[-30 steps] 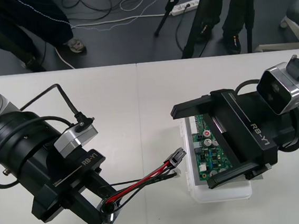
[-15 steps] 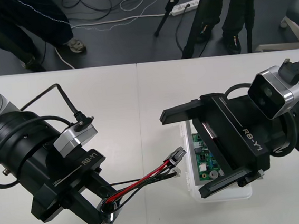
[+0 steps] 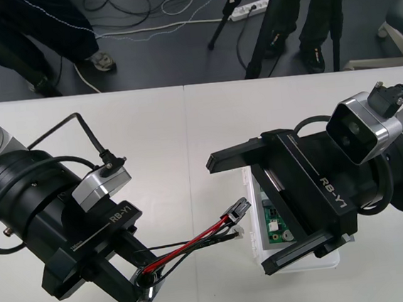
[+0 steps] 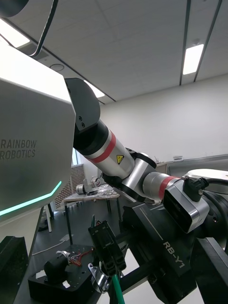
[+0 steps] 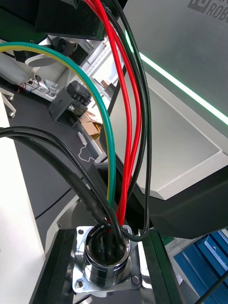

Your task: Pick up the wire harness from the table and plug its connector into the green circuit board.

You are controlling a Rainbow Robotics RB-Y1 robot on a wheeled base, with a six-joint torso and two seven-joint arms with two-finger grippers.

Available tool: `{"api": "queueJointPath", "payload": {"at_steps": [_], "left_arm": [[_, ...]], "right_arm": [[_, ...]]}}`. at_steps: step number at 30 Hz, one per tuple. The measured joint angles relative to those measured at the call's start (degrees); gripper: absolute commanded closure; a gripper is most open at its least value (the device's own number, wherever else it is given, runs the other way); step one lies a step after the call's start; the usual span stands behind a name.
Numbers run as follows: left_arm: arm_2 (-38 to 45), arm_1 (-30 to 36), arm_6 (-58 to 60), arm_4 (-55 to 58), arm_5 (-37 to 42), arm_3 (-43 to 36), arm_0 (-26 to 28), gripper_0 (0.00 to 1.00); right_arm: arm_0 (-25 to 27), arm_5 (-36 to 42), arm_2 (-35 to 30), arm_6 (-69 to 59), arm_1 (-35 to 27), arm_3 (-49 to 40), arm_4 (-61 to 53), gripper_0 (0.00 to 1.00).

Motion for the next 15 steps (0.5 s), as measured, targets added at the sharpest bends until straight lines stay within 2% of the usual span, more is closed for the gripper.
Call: {"api": "queueJointPath", "payload": {"at_steps": [2,3,4,5,15], "left_arm": [[0.0,0.0,0.0,0.0,0.0,0.0,0.0,1.0],[0.0,0.0,0.0,0.0,0.0,0.0,0.0,1.0],[0.0,0.0,0.0,0.0,0.0,0.0,0.0,1.0],[0.0,0.0,0.0,0.0,0.0,0.0,0.0,1.0],[0.0,0.0,0.0,0.0,0.0,0.0,0.0,1.0]], "right_arm": [[0.0,0.0,0.0,0.0,0.0,0.0,0.0,0.0],[0.0,0.0,0.1,0.0,0.0,0.0,0.0,0.29],[0.0,0.0,0.1,0.0,0.0,0.0,0.0,0.74],[0.0,0.0,0.3,0.0,0.0,0.0,0.0,1.0],[0.0,0.0,0.8,-0.1,0.3,0.0,0.0,1.0]]}}
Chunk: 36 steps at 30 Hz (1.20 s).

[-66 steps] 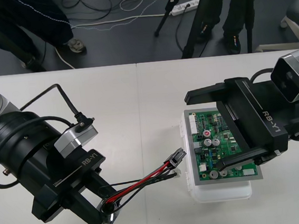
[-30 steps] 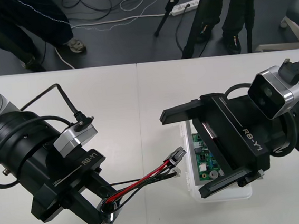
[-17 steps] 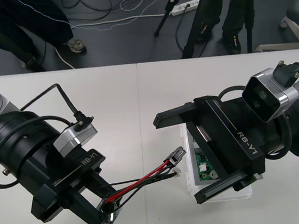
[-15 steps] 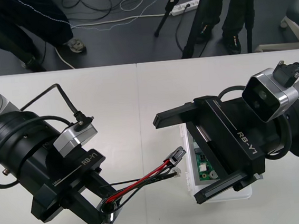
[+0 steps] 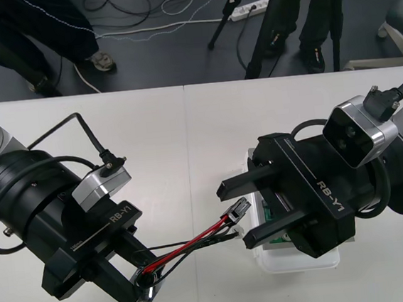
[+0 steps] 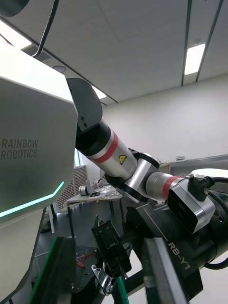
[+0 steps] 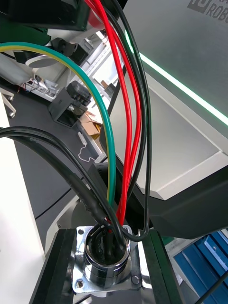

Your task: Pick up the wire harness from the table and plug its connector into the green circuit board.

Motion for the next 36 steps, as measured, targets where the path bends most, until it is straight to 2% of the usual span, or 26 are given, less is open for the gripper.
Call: {"api": "queueJointPath", "payload": {"at_steps": [22,23,24,25,26,36], "left_arm": [[0.0,0.0,0.0,0.2,0.0,0.0,0.0,0.99],[0.0,0.0,0.0,0.3,0.0,0.0,0.0,0.95],[0.0,0.0,0.0,0.3,0.0,0.0,0.0,0.7],[0.0,0.0,0.0,0.4,0.0,0.0,0.0,0.07],[0.0,0.0,0.0,0.5,0.0,0.0,0.0,0.0],[0.0,0.0,0.4,1.7,0.3,0.0,0.0,0.0]], "right_arm": [[0.0,0.3,0.1,0.0,0.9,0.2,-0.6,1.0],[0.0,0.3,0.1,0.0,0.9,0.2,-0.7,1.0],[0.0,0.3,0.1,0.0,0.9,0.2,-0.8,1.0],[0.0,0.3,0.1,0.0,0.9,0.2,-0.8,1.0],[0.0,0.3,0.1,0.0,0.9,0.2,-0.9,1.0],[0.0,0.3,0.1,0.0,0.9,0.2,-1.0,1.0]]}}
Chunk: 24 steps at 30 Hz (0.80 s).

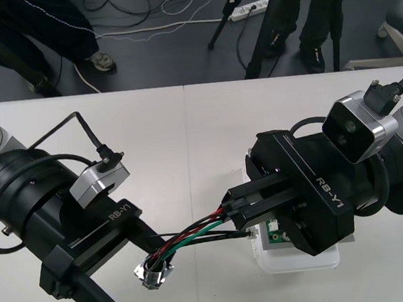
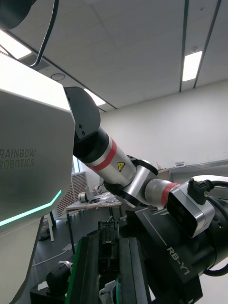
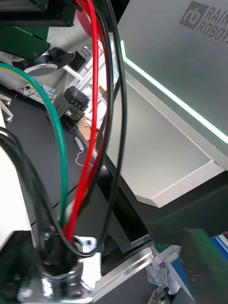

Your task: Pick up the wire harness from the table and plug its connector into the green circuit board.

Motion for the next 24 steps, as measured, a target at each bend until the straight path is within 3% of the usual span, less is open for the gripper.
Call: {"api": "queueJointPath", "payload": {"at_steps": [16,24], "left_arm": [[0.0,0.0,0.6,0.1,1.1,0.0,0.0,0.0],[0.8,0.0,0.7,0.1,3.9,0.1,0.6,0.0]], "right_arm": [[0.3,0.2,-0.2,0.0,-2.1,0.1,-2.3,1.0],[3.4,0.2,-4.2,0.0,-5.4,0.1,-2.4,1.0]]}}
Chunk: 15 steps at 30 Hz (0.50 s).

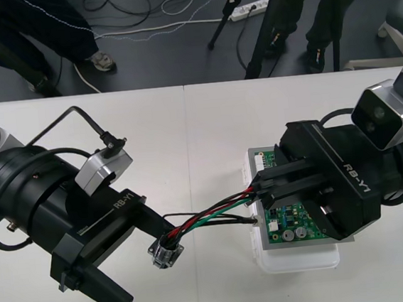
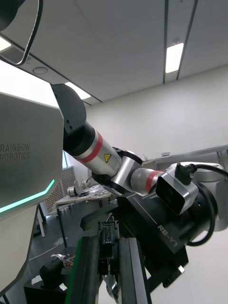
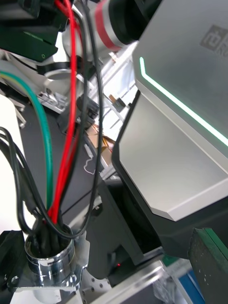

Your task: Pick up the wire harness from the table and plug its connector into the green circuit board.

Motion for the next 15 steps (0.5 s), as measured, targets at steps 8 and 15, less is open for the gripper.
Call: {"api": "queueJointPath", "payload": {"at_steps": [8,15], "left_arm": [[7.5,0.0,0.0,0.0,2.6,0.0,4.5,0.0],[14.2,0.0,0.0,0.0,5.0,0.0,9.5,0.0]], "right_arm": [[4.5,0.0,-5.4,0.0,-2.7,0.0,0.0,1.0],[7.5,0.0,-8.7,0.0,-3.2,0.0,0.0,1.0]]}}
